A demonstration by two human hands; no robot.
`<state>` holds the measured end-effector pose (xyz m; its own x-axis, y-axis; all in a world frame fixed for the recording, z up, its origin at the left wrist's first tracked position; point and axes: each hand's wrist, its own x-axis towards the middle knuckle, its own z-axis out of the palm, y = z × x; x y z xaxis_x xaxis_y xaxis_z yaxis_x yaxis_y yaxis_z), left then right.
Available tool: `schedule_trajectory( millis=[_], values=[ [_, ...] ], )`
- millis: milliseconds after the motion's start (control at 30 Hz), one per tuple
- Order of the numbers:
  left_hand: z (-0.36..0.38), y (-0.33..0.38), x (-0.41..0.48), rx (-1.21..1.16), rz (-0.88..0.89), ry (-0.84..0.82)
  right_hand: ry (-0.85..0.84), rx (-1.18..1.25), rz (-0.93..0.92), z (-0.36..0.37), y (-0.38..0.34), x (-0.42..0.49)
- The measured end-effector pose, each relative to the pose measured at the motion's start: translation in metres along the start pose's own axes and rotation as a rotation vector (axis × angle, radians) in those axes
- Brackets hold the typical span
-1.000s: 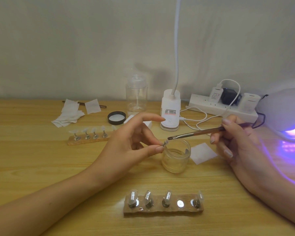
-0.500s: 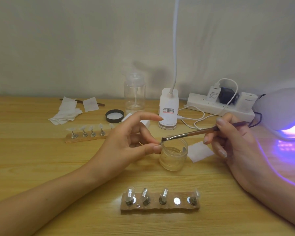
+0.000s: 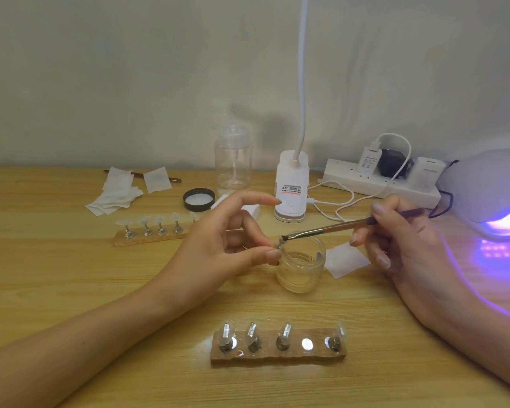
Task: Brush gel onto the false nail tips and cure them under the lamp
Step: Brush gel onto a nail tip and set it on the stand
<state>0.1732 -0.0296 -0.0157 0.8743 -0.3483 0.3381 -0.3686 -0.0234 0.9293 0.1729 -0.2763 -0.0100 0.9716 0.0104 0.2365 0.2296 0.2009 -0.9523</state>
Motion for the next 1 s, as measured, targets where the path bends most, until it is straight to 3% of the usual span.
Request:
schedule_trajectory(
  millis=[533,733,900,1000],
  values=[
    [-0.0002,0.0008,-0.0002,0.005,0.008,-0.008,0.040,-0.009,-0.030,-0.0025,0.0012,0.0002],
    [-0.0001,0.0009,-0.0001,0.008,0.013,-0.006,-0.021,-0.011,-0.066,-0.0007,-0.0005,-0.0011],
    [-0.0002,0.0005,-0.0001,0.012,0.008,0.000,0.048,-0.083,-0.052,-0.0011,0.0008,-0.0018],
    [0.0000,0.0004,0.0000,0.017,0.014,-0.002,0.057,-0.009,-0.069,-0.0029,0.0010,-0.0016]
  ],
)
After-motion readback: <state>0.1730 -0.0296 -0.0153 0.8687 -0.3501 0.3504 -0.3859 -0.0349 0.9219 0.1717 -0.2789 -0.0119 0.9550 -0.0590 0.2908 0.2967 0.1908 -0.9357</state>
